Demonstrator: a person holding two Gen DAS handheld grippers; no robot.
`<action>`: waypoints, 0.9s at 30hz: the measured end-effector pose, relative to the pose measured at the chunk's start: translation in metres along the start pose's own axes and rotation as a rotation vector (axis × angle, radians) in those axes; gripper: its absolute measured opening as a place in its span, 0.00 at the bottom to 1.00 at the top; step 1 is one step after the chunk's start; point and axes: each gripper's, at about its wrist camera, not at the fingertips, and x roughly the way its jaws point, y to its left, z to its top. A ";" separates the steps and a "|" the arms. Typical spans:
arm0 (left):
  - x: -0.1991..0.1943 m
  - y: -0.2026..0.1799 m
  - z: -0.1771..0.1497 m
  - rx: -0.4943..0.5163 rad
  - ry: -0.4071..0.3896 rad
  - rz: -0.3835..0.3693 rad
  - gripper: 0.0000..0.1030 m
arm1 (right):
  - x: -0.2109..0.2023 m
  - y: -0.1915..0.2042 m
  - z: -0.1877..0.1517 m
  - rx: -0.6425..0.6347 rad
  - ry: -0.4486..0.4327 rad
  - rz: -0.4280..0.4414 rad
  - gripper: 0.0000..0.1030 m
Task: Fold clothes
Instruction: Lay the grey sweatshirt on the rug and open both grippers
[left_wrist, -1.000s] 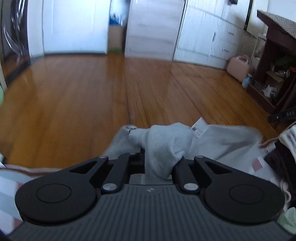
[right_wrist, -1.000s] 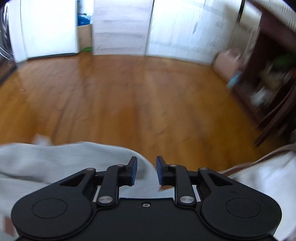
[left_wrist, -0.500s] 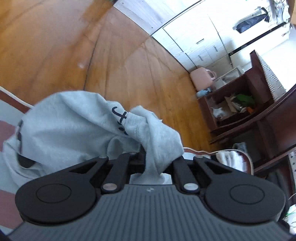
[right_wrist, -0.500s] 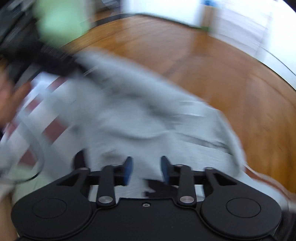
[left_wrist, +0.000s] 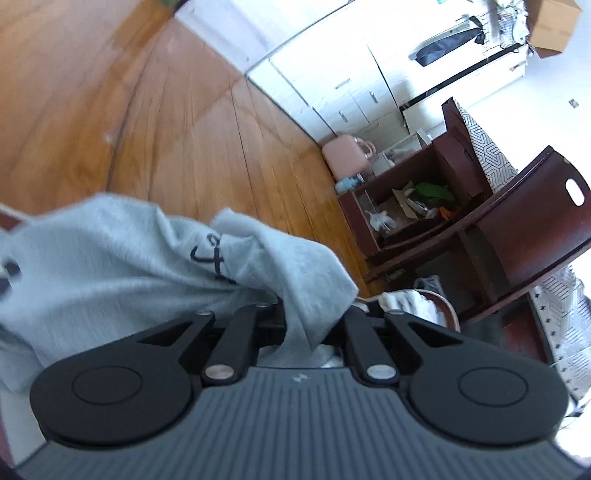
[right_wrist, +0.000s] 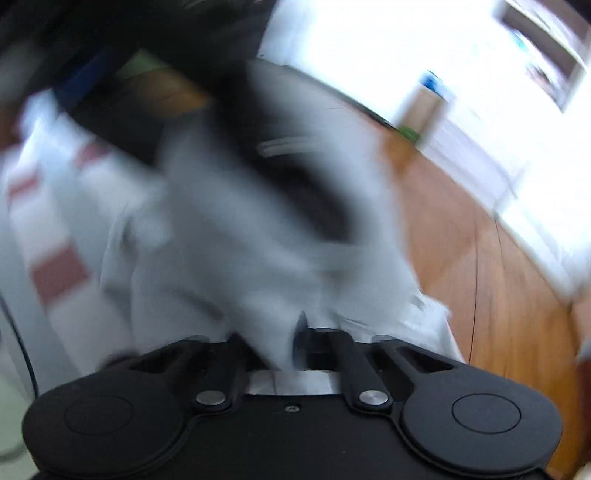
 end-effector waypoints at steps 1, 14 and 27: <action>-0.003 -0.003 0.003 0.029 -0.020 0.027 0.10 | -0.008 -0.015 0.003 0.045 -0.028 -0.036 0.02; -0.011 0.013 0.022 0.030 0.007 0.300 0.53 | -0.042 -0.207 0.017 0.231 0.174 -0.680 0.17; 0.022 0.075 0.015 -0.207 0.182 0.369 0.55 | -0.045 -0.148 -0.084 0.688 0.310 0.145 0.50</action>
